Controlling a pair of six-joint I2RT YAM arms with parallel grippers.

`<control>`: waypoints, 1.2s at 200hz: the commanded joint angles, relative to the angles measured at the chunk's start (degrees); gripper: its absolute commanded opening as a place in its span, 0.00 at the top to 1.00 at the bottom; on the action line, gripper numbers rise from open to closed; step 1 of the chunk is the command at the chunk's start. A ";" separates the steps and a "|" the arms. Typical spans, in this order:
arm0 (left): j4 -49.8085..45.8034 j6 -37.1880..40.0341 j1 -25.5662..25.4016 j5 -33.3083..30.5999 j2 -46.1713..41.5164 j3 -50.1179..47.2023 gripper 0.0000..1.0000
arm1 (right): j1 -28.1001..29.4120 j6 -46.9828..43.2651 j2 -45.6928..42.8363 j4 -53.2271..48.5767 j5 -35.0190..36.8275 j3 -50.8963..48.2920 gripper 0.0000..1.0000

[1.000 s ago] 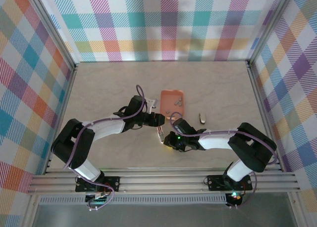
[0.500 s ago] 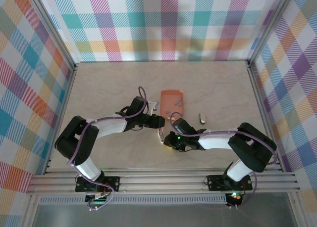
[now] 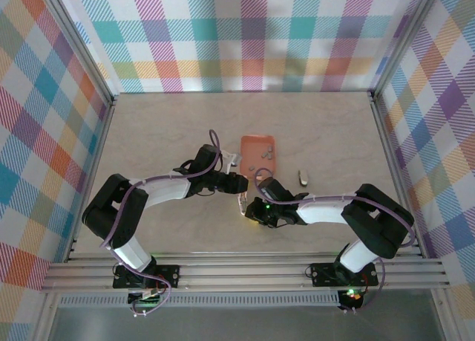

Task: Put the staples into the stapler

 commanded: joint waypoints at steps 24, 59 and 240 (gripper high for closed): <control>-2.45 2.88 -1.07 2.61 0.73 -0.31 0.74 | -0.42 -1.18 2.78 -1.63 2.73 0.93 0.81; -5.19 4.46 -1.40 2.43 1.15 -0.17 0.78 | -0.56 -1.35 2.76 -1.72 2.82 0.98 0.81; -11.69 9.86 -3.18 -2.65 1.99 -3.47 0.84 | -0.69 -3.99 -8.62 -7.87 6.58 -0.91 0.77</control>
